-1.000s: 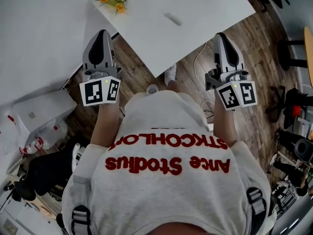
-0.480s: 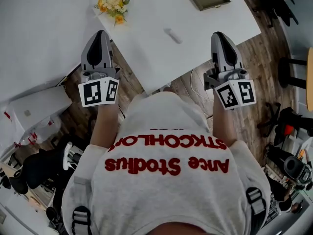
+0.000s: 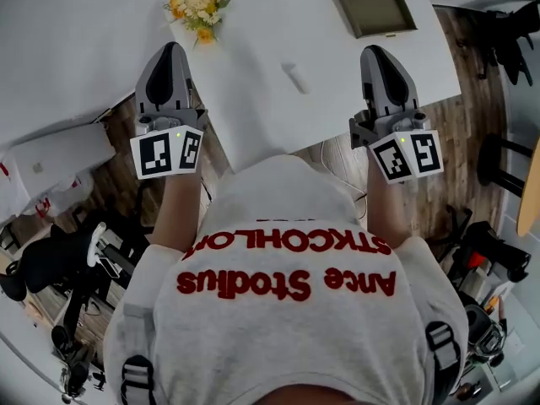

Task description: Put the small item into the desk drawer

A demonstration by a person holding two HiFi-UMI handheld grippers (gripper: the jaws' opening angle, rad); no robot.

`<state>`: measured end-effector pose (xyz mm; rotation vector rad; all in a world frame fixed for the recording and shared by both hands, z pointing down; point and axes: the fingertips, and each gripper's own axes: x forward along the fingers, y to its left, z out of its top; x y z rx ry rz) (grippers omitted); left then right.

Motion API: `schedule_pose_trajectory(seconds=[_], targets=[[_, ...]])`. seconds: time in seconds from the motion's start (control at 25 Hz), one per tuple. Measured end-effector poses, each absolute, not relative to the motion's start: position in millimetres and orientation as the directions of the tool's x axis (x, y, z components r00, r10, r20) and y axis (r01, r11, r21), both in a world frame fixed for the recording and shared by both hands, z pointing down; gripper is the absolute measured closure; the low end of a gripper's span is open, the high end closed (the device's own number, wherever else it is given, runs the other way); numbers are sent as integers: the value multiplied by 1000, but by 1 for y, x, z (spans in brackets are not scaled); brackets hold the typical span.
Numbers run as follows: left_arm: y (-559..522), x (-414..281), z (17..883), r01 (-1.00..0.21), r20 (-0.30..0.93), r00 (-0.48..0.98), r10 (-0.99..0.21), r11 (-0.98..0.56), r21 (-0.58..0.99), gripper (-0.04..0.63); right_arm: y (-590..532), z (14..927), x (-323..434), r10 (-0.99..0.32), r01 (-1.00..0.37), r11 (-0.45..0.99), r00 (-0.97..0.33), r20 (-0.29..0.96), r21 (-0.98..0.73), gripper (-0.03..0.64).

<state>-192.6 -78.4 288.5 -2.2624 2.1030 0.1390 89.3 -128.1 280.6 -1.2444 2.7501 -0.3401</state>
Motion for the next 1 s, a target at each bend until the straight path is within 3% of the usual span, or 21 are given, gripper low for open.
schedule_pose_trajectory(seconds=[0.48,1.0], targets=[[-85,-191,284,-1000,-74,-17,-997,18,-11,588,-162,286,74,-659,-632,724,-752,-6,-278,592],[-127,-166,300,-989,-50,143,-988,-144,21,588,-145,314,84,-733,-715,617,-674,89,-330,558]])
